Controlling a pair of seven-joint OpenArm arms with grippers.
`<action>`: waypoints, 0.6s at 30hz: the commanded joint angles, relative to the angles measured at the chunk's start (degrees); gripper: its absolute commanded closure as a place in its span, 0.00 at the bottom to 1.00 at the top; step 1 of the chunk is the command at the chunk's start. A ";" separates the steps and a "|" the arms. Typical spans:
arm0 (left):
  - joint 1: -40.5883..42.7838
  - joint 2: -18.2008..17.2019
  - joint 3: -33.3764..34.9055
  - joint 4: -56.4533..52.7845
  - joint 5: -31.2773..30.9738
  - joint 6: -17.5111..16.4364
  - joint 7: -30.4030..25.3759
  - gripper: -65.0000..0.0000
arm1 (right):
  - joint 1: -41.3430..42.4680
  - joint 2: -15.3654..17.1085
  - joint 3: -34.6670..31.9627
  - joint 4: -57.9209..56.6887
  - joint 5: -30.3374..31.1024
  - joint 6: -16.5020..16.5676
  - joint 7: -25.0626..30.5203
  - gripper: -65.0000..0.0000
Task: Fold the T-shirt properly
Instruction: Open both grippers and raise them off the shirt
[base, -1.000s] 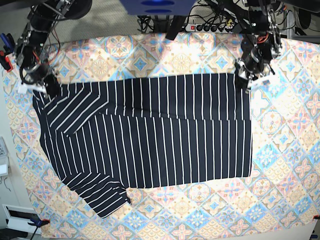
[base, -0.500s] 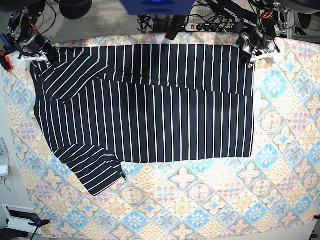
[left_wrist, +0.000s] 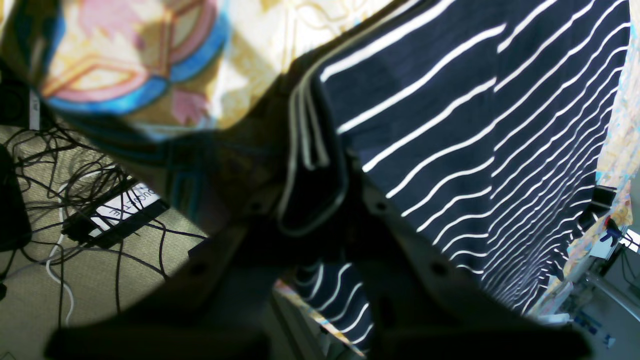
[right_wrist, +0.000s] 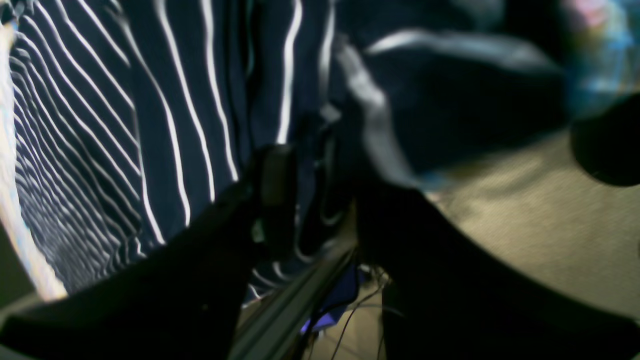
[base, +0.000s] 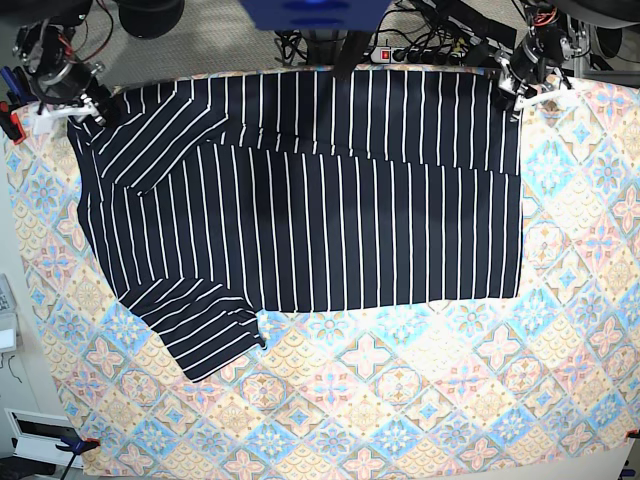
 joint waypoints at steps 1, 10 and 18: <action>0.65 -0.75 -0.38 0.76 0.10 0.43 -0.15 0.85 | -0.67 1.05 1.34 1.28 0.24 0.28 0.42 0.67; 5.14 -0.75 -0.47 1.02 0.01 0.43 -0.15 0.80 | -0.85 1.05 5.30 1.46 0.24 0.28 0.42 0.66; 8.21 -0.49 -8.21 4.63 0.01 -0.01 5.92 0.80 | -0.58 1.05 5.74 1.37 -0.11 -0.08 0.86 0.66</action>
